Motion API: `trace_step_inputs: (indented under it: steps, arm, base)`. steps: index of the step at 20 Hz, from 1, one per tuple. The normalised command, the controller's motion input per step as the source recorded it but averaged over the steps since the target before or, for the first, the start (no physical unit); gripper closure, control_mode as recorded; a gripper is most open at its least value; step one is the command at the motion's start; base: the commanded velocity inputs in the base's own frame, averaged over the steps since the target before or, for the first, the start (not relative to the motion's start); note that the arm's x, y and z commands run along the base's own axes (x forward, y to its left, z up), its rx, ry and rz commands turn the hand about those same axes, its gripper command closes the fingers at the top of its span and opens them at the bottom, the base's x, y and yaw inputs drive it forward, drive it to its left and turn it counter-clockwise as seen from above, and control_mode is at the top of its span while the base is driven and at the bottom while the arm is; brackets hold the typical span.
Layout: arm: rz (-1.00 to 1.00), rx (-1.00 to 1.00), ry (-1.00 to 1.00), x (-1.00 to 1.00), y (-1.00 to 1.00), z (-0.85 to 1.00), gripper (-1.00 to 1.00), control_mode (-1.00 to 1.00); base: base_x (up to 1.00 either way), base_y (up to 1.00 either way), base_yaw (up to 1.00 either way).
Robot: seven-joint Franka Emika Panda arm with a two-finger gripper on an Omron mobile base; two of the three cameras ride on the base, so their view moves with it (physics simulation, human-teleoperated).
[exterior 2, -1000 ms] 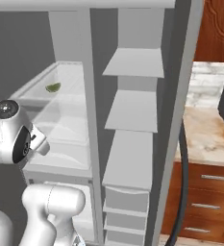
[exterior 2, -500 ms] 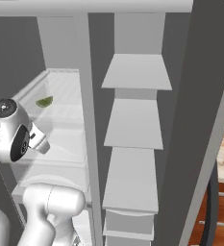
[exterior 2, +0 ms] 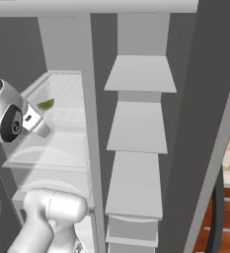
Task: There is a bowl on the dining counter. Grab a lemon wedge from the fridge and place it in the bowl. Then get the liquor bottle and glass cup from the cabinet and place them next to the bowl.
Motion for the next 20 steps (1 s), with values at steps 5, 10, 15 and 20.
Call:
trace_step_inputs:
  steps: [5, 10, 15, 20]
  arm:
    - [-0.01, -0.09, -0.01, 0.61, 0.21, 0.28, -1.00, -1.00]
    - [-0.02, -0.02, 0.00, 0.53, 0.21, 0.03, -1.00, -1.00]
    - [0.00, 0.00, 0.01, 0.38, 0.00, 0.00, -1.00, -1.00]
    - [0.00, 0.00, 0.00, 0.26, 0.00, 0.00, -1.00, -1.00]
  base:
    - [0.00, 0.00, 0.00]
    - [0.00, 0.00, 0.00]
    - [0.00, 0.00, 0.00]
    - [0.00, 0.00, 0.00]
